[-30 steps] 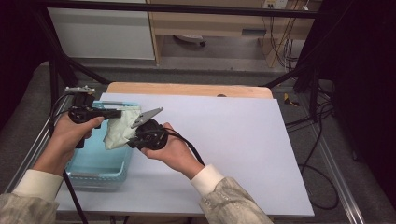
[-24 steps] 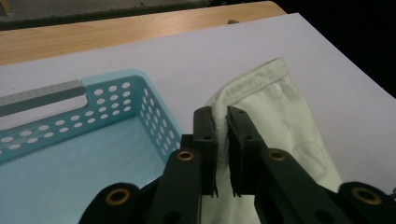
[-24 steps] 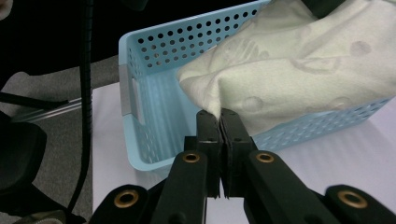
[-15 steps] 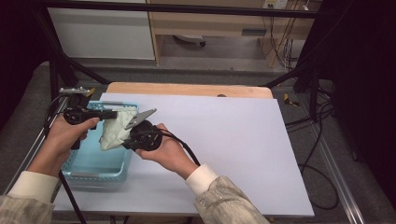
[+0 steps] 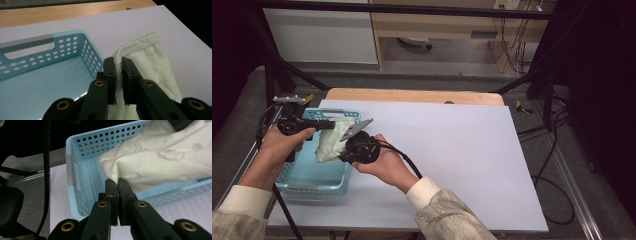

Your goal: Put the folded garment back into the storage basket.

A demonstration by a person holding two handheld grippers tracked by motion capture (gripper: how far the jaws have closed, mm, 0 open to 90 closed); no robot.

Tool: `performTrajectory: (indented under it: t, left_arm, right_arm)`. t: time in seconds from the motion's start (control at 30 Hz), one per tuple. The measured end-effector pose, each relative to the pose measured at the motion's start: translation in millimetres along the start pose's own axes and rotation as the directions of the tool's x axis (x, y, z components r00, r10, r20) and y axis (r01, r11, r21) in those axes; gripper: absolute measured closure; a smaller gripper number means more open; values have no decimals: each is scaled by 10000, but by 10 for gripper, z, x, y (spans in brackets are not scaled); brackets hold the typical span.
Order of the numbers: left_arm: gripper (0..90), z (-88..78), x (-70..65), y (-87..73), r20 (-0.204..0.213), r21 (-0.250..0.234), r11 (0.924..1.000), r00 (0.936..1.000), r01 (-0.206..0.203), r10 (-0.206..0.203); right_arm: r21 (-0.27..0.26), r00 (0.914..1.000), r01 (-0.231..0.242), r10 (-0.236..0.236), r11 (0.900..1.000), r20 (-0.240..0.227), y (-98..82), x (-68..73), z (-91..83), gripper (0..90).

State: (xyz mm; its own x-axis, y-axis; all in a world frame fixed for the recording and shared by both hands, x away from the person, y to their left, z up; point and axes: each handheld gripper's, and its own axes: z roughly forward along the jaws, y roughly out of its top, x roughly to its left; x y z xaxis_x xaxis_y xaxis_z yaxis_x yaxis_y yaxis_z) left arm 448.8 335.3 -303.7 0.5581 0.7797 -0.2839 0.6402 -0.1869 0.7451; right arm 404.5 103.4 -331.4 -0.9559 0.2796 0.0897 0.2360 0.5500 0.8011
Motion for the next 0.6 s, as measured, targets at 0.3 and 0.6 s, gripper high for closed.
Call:
performTrajectory:
  t: [0.3,0.6]
  left_arm:
    - [826,2,22,-28,-24,30,10000,10000,48,-48]
    - [826,-4,56,-65,-75,113,9999,9999,91,-90]
  right_arm:
    - [44,10000,-27,27,10000,-28,-12,16,63,885]
    - [142,10000,-14,14,9999,-33,-19,40,124,885]
